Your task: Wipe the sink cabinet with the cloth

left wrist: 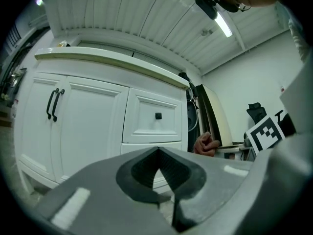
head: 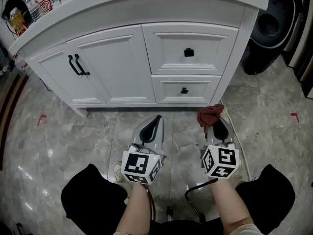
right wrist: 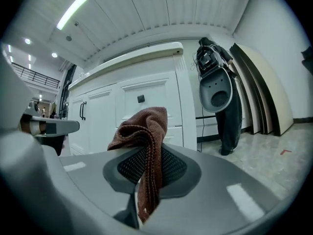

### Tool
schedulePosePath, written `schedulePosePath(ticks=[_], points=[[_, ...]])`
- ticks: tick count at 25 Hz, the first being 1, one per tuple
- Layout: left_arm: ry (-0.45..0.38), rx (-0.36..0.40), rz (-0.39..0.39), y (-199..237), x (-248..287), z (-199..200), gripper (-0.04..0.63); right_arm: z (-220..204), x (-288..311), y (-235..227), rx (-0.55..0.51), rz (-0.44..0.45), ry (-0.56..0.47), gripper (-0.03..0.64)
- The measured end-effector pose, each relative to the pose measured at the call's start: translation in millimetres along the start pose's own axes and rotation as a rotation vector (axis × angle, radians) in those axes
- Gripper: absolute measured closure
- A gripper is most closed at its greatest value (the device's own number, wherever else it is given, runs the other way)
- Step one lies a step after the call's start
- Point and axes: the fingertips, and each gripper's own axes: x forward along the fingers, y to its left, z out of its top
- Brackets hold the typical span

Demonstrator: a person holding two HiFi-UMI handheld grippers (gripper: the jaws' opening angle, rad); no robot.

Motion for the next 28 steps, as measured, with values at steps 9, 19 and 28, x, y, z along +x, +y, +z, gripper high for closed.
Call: schedulePosePath(ticks=[9, 19, 28], points=[[-0.001, 0.0, -0.043, -32.5, -37.2, -3.9, 0.595, 2.2, -52.6, 6.7, 0.028, -0.014, -0.023, 0.528], [-0.005, -0.014, -0.092, -47.3, -56.7, 3.7, 0.595, 8.3, -83.4, 17.3, 0.025, -0.032, -0.021, 0.528], [-0.013, -0.027, -0.075, -37.9, -65.8, 9.2, 0.595, 10.7, -79.8, 29.1, 0.01, -0.01, -0.013, 0.531]])
